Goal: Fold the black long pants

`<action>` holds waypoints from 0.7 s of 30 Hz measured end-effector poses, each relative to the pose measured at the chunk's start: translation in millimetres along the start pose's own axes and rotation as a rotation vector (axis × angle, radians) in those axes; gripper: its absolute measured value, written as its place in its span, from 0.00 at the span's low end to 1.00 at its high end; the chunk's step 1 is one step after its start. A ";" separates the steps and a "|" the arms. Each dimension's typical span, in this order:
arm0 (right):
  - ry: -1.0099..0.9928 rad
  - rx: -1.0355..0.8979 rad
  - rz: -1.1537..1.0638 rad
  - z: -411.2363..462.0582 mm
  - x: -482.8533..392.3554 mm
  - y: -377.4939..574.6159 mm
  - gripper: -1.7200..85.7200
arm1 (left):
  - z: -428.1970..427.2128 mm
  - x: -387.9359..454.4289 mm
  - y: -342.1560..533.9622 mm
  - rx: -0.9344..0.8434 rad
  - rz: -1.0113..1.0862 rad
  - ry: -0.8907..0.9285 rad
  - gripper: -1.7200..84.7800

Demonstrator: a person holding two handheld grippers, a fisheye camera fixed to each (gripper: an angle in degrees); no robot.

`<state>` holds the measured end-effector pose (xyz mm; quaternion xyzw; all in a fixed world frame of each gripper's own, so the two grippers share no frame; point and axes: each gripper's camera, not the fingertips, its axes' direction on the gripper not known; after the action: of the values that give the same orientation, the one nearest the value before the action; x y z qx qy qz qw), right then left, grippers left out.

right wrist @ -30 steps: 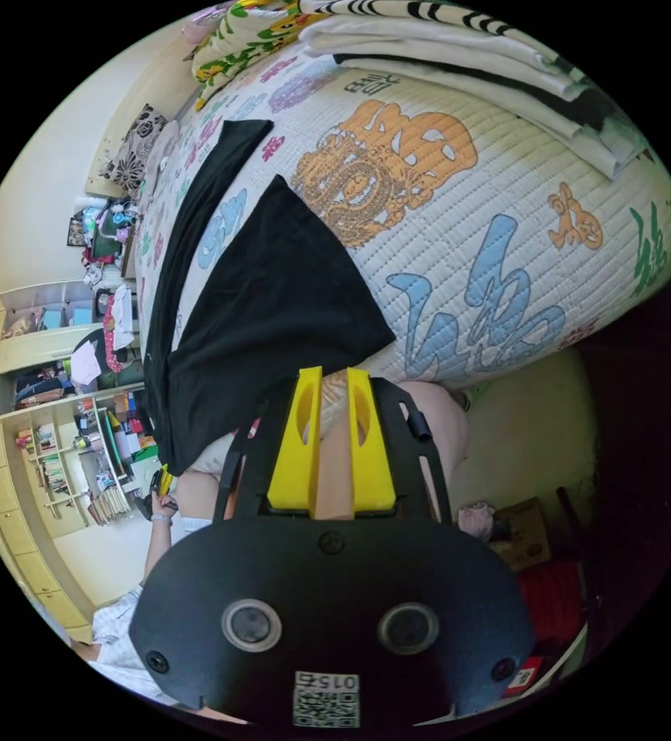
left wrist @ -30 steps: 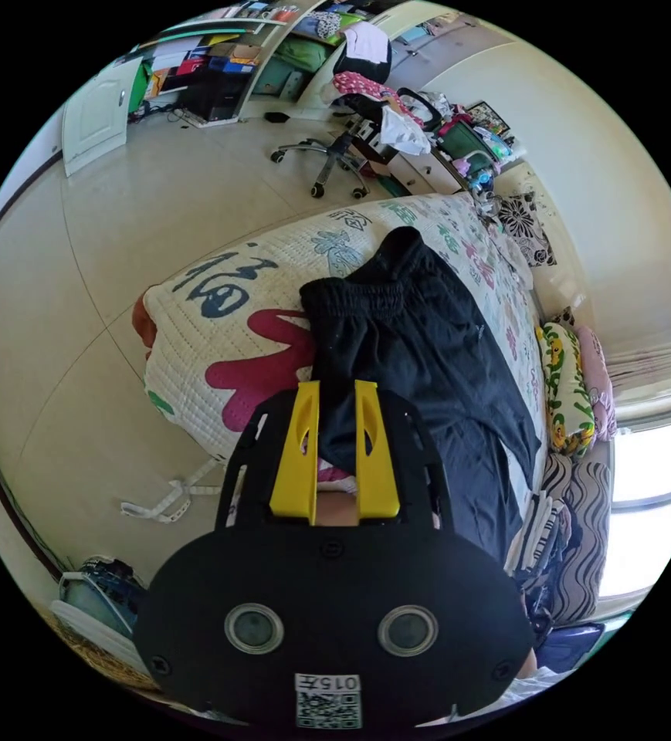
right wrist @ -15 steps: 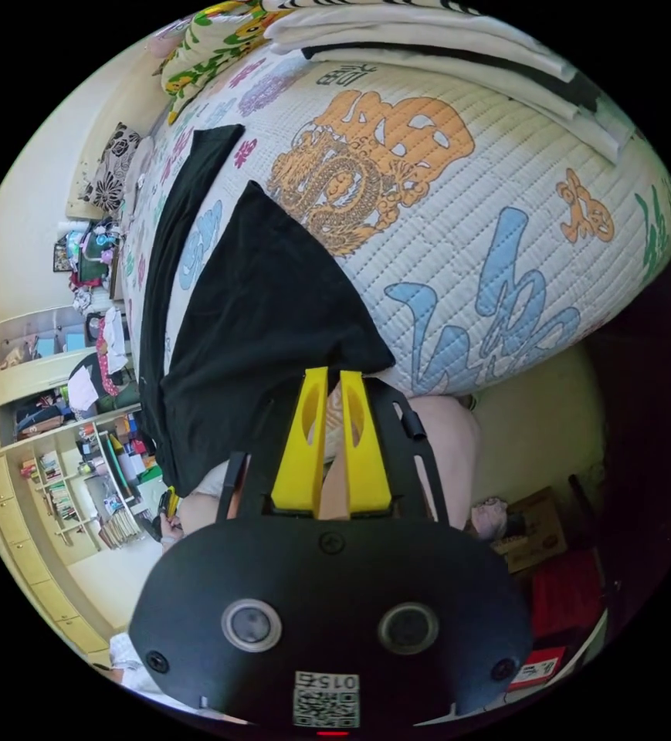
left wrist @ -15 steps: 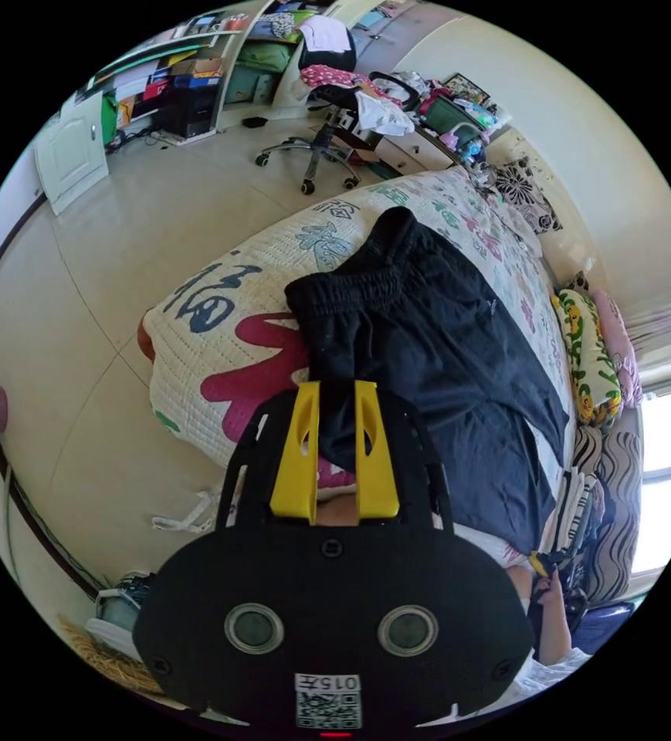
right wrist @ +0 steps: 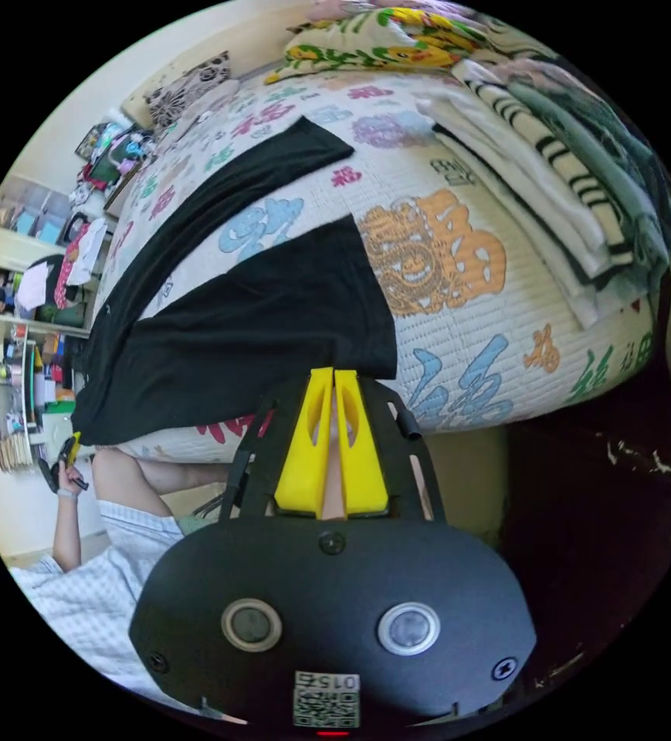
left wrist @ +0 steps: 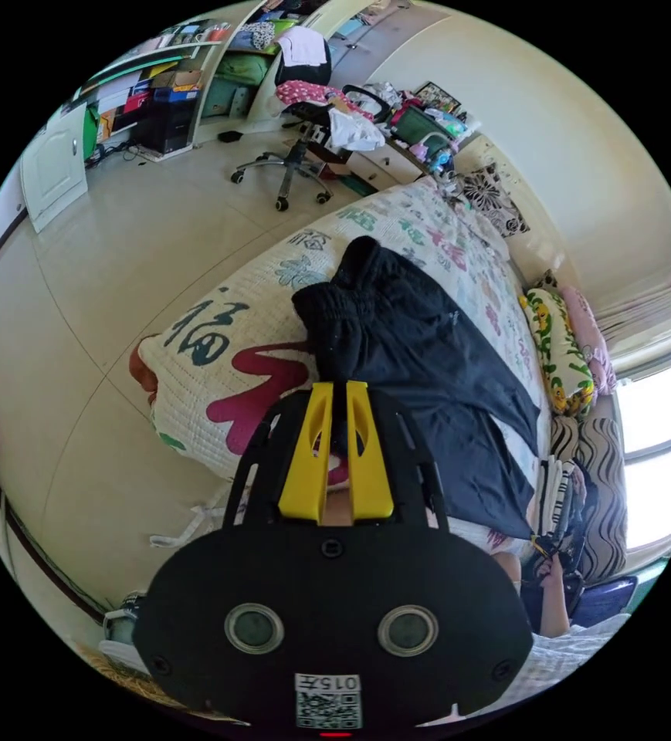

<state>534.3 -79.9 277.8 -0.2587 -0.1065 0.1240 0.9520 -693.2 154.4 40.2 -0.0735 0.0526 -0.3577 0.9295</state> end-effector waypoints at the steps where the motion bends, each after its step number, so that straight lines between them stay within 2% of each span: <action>1: -0.018 0.016 -0.013 -9.8 -4.7 -7.1 0.01 | -5.7 3.6 -4.0 0.013 0.010 0.019 0.03; 10: -0.310 0.050 0.021 -70.9 -6.2 -108.8 0.01 | -34.0 37.1 -63.9 0.101 0.065 0.217 0.03; 16: -0.331 0.018 0.050 -75.0 -18.6 -226.6 0.01 | -14.7 49.9 -128.3 0.143 0.008 0.324 0.03; 21: -0.220 -0.030 0.051 -46.6 -48.5 -340.2 0.01 | 47.1 63.7 -189.9 0.112 -0.063 0.322 0.03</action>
<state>562.4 -400.0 408.3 -0.2602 -0.2058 0.1741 0.9272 -763.9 -23.0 116.8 0.0348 0.1783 -0.3963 0.9000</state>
